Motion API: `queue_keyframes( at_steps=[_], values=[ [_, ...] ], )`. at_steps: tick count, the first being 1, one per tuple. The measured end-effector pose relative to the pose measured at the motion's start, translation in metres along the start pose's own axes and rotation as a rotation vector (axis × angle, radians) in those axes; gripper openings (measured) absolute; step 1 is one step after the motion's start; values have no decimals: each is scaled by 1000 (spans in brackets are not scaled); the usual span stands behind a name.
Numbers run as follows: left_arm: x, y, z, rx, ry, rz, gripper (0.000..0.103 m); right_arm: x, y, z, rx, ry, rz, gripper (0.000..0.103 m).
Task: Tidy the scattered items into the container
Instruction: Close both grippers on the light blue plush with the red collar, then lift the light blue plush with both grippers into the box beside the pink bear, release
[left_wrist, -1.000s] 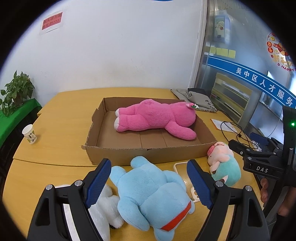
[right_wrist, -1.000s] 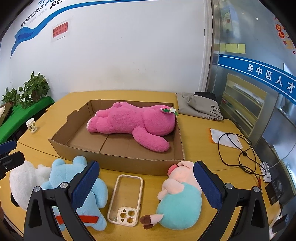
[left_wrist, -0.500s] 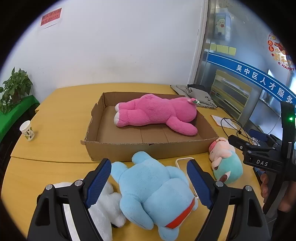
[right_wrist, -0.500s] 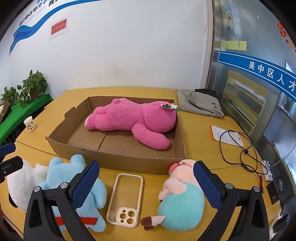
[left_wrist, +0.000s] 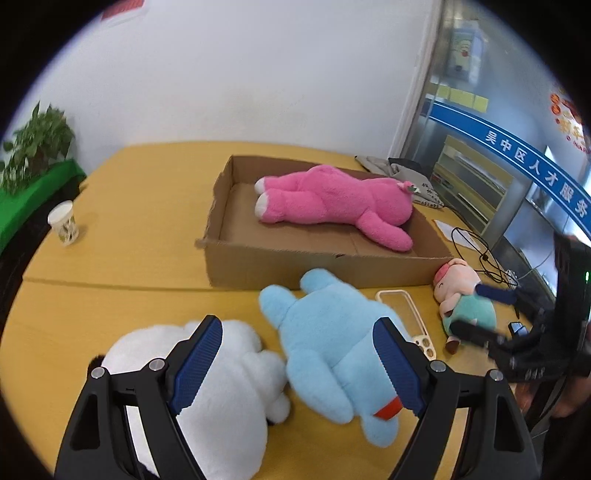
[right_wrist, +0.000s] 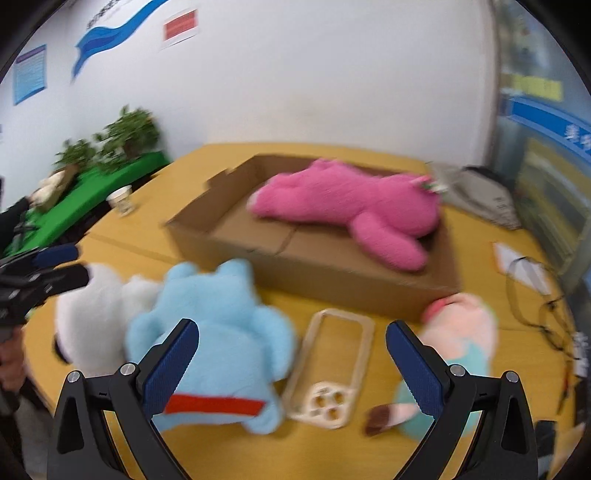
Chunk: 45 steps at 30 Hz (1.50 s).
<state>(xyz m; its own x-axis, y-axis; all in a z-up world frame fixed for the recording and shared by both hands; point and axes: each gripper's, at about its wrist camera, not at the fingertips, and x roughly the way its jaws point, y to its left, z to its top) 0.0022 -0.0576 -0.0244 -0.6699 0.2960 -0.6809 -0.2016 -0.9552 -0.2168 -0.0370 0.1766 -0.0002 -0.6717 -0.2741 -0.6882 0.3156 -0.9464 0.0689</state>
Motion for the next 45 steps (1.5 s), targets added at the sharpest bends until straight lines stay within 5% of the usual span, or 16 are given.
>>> queue_keyframes(
  at_steps=[3,9,15,21,23,28,37,45],
  values=[
    [10,2,-1,-9,36,-80,84,26,18,-12,-3,75,135,103],
    [53,-15,7,4,128,-225,84,68,35,-33,-52,200,178,103],
    [114,-14,-4,-42,305,-161,82,80,29,-51,4,223,225,95],
    [126,-21,-8,-37,318,-175,76,81,28,-62,31,219,267,100],
    [127,-18,-7,-49,323,-178,63,84,30,-63,11,219,258,100],
    [117,-7,2,-82,311,-201,35,73,31,-63,14,150,254,83],
    [70,-22,55,13,153,-200,31,26,32,-31,60,-55,291,77],
    [51,-15,146,163,2,-158,31,18,43,50,2,-237,246,77]
  ],
)
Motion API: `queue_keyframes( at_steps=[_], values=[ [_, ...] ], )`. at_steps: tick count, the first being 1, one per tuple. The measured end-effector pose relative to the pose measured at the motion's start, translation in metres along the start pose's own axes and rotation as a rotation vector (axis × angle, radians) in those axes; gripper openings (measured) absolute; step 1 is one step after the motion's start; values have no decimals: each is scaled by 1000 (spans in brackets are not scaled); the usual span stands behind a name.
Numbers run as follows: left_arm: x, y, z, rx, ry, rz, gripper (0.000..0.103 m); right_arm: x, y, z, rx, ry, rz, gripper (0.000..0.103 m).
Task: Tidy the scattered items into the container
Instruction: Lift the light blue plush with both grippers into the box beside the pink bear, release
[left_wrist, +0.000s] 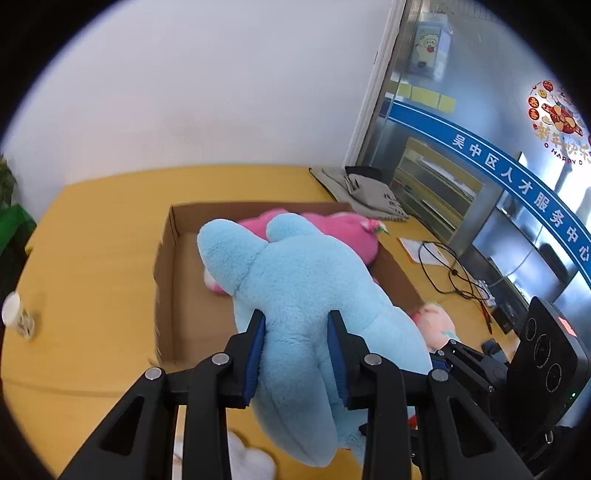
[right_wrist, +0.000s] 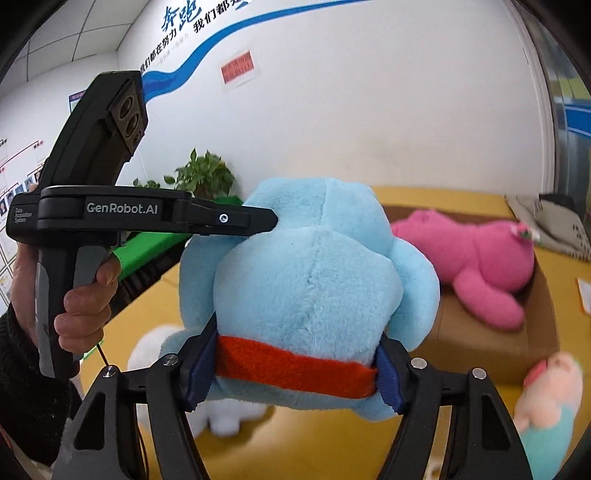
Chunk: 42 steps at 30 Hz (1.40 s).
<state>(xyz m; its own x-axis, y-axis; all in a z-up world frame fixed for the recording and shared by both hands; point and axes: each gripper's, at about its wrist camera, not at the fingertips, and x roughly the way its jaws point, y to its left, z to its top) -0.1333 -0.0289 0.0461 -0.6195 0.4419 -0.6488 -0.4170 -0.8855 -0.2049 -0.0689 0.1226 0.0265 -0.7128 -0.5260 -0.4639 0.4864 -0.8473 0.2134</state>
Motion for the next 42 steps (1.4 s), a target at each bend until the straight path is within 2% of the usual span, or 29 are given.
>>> queue_keyframes(
  at_steps=[5,10,13,15,18,20,22,24,27,29,30,32,34,36,39,41,42],
  values=[
    [31,30,45,48,12,32,31,48,-13,34,50,-54,4,77],
    [95,67,61,56,85,20,31,106,-32,41,148,-63,-38,77],
    [146,96,49,25,189,10,31,148,-40,29,245,4,-93,77],
    [167,109,37,15,240,-2,32,174,-45,16,324,71,-108,77],
    [167,117,28,17,241,-38,33,201,-39,-2,378,148,-131,78],
    [165,123,24,13,253,-16,34,208,-31,-7,386,176,-124,79],
    [163,126,19,12,265,36,34,209,-24,-6,395,202,-104,79],
    [159,132,16,-9,266,39,34,205,-18,-6,415,214,-58,77],
    [159,134,12,-16,273,68,35,205,-6,-7,382,249,-43,77],
    [157,132,13,-16,269,99,42,205,-3,-8,369,265,-31,78],
    [155,130,14,-11,265,114,43,205,-4,-8,368,280,-22,86],
    [148,127,15,-1,255,133,50,199,-19,-2,388,289,21,91],
    [136,122,13,0,236,158,50,180,-26,0,399,274,57,99],
    [118,114,10,7,202,183,50,153,-35,0,397,249,27,103],
    [79,95,2,36,140,189,50,108,-46,-6,341,215,-75,103],
    [48,72,-6,46,90,179,58,91,-63,-7,290,213,-144,103],
    [35,61,-10,49,71,187,61,93,-83,3,259,215,-214,103]
  ],
)
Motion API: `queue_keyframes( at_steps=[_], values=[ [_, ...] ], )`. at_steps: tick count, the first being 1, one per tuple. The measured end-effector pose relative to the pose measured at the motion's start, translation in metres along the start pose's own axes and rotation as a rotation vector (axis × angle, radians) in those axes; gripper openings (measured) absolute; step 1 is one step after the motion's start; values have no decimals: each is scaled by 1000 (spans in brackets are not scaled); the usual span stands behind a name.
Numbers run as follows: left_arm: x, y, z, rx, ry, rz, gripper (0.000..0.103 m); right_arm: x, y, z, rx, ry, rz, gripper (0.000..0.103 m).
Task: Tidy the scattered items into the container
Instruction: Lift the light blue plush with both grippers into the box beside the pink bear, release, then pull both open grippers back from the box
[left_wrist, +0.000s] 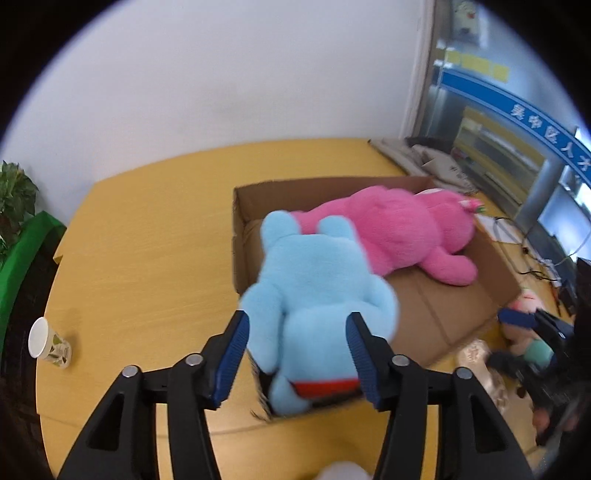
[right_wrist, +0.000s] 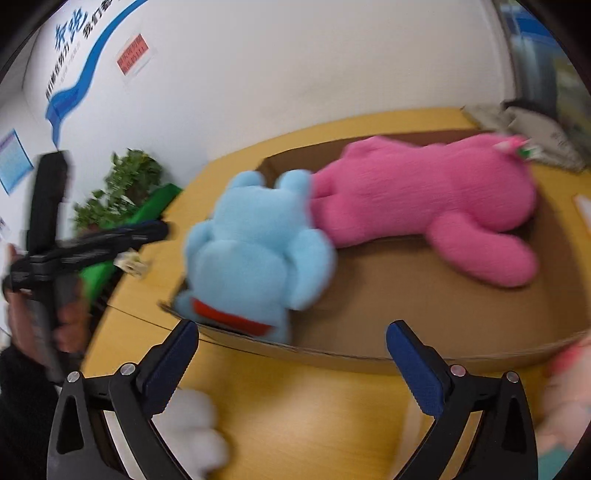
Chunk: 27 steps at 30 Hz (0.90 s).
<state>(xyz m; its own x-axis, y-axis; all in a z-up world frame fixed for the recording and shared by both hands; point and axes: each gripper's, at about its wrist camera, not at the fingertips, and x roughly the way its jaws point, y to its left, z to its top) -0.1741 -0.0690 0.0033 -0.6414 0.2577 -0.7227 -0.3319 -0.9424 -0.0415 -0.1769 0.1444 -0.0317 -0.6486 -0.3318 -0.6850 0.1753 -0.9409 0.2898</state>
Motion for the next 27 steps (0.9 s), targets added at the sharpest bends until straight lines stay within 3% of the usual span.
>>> queue_keyframes(
  at_steps=[2,3,6,10,16,27],
  values=[
    [-27,-20,-11,-2,-44,28,75,-15,-19,-5,-12,-21,-119,103],
    [-38,-31,-17,-3,-62,40,76,-26,-27,-6,-10,-33,-169,103],
    [-65,-66,-36,-17,-111,56,77,-75,-48,-15,-17,-78,-261,103],
    [-75,-101,-61,-127,-139,12,78,-109,-53,-30,-68,-127,-341,103],
    [-73,-141,-78,-120,-141,34,78,-141,-54,-50,-105,-135,-373,103],
    [-85,-159,-84,-103,-153,26,78,-159,-52,-57,-123,-162,-340,103]
  ],
)
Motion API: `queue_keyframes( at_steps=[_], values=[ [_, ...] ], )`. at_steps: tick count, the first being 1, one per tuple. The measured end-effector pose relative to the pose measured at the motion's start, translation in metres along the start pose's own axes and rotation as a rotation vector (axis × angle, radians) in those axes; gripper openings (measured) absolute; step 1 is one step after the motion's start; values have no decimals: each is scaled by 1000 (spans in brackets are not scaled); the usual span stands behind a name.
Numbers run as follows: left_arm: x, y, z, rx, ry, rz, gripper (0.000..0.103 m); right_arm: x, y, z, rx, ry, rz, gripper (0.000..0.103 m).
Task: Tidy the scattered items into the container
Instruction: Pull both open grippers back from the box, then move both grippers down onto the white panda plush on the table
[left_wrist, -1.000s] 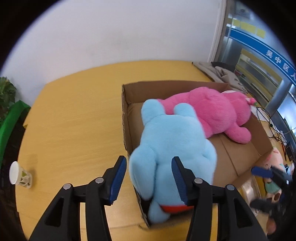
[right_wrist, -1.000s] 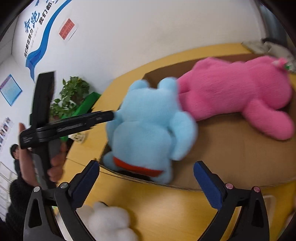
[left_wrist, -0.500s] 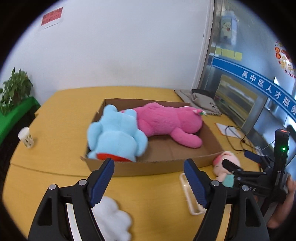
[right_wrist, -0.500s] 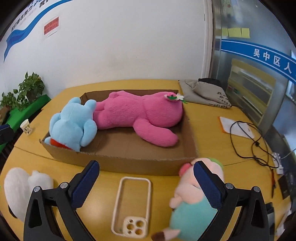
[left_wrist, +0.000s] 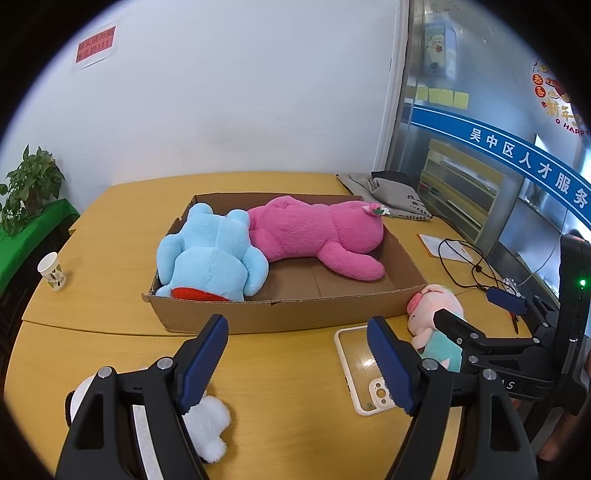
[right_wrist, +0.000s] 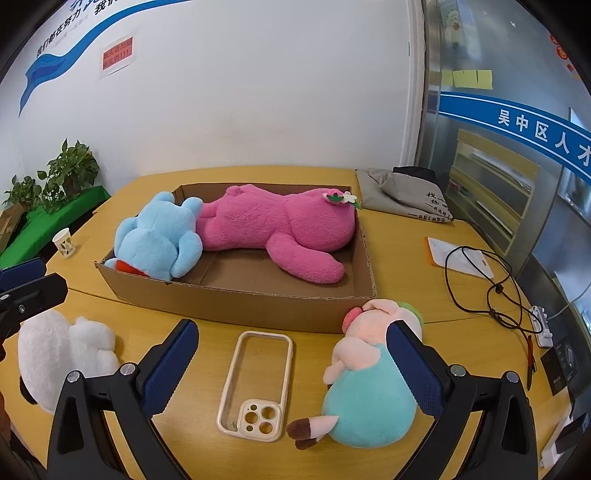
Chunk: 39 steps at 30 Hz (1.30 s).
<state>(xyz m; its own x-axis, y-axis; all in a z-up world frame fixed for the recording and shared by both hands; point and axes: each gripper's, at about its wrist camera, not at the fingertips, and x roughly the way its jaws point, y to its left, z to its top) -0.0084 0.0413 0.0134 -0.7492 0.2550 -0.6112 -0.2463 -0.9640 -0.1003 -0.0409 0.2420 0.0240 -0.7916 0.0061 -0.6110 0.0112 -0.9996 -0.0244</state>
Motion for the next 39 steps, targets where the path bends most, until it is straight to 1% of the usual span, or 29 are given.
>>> queue_keyframes(
  at_steps=[11,23,27,34,39],
  values=[
    [9,5,-2,-1,23,-4,78,1,5,4,-5,-5,3,103],
    [18,10,-6,10,57,-20,78,9,8,4,-4,18,-4,103],
    [17,8,-6,23,51,-27,78,8,8,6,-3,10,-3,103],
    [15,11,-10,17,64,-32,78,9,7,2,-3,19,6,103],
    [2,24,-16,34,58,-65,78,10,8,0,3,20,26,103]
  ],
)
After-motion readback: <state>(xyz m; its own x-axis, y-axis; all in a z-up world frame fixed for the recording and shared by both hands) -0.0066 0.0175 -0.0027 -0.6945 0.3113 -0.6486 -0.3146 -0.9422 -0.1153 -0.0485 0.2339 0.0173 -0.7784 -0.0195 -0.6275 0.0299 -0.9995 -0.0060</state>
